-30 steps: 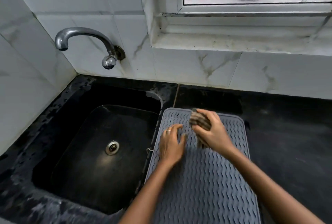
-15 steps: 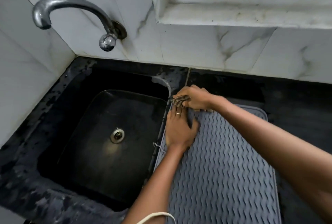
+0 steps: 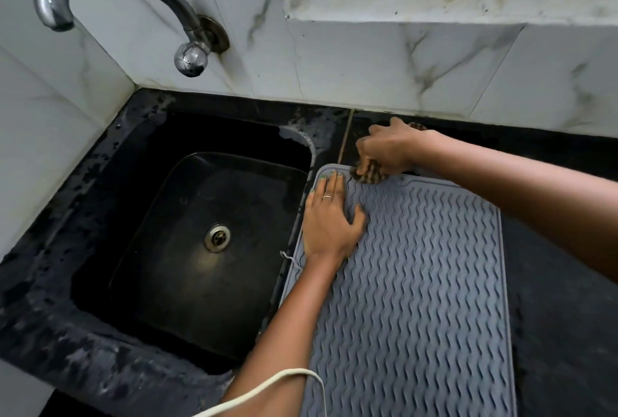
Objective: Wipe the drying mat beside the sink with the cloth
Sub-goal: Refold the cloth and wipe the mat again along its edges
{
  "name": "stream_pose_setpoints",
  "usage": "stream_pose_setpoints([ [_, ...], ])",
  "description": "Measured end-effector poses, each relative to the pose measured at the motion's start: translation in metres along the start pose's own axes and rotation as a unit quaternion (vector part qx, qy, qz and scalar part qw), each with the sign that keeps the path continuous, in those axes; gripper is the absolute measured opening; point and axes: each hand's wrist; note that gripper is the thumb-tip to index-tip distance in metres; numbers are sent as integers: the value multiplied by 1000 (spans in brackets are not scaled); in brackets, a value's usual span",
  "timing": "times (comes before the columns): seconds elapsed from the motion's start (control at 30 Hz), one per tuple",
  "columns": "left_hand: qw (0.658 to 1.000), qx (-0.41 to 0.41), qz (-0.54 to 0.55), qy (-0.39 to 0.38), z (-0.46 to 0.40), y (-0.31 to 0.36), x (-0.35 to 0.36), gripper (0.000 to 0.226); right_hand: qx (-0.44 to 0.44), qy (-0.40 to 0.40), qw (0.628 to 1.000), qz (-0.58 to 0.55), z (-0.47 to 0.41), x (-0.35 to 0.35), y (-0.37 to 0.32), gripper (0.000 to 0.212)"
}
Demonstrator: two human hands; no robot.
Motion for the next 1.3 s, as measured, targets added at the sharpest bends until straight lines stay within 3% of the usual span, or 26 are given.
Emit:
stream_pose_setpoints([
  [0.2, 1000, 6, -11, -2, 0, 1, 1, 68, -23, -39, 984, 171, 28, 7, 21, 28],
  [0.27, 1000, 5, -21, -2, 1, 1, 0, 68, -23, -42, 987, 155, 29, 6, 24, 26],
  [0.37, 998, 64, -24, -12, -1, 3, -2, 70, -33, 24, 996, 78, 24, 4, 22, 23],
  [0.47, 991, 115, -8, -65, -5, 2, -2, 66, -36, 70, 997, 11, 26, 17, 18, 38],
  [0.6, 992, 105, -4, -64, -4, 0, 0, 61, -28, 55, 998, 12, 45, 48, 36, 52],
  [0.7, 993, 104, -4, -57, -5, 0, 0, 60, -18, 53, 997, 48, 65, 57, 71, 39],
  [0.83, 992, 103, -8, -67, -5, 3, -1, 59, 20, -5, 991, 131, 93, 61, 103, 19],
  [0.93, 991, 102, -38, -82, -4, 7, -5, 59, 42, -51, 980, 190, 95, 50, 106, 15],
  [1.03, 984, 114, -115, -76, -3, 20, -9, 60, 28, -12, 984, 175, 87, 39, 95, 16],
  [1.13, 977, 162, -83, -109, -8, 45, -3, 64, 11, 47, 996, 79, 77, 37, 68, 31],
  [1.23, 969, 163, -74, -173, -8, 57, 9, 68, 0, 62, 993, 97, 74, 48, 53, 34],
  [1.3, 969, 152, -87, -172, -6, 55, 12, 68, 8, 62, 993, 98, 81, 59, 66, 35],
])
Point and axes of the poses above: each hand's wrist, its own z-axis away from the middle knuckle, its own x-axis out of the palm, y = z × x, and after that the axes turned 15 degrees about x, right-handed
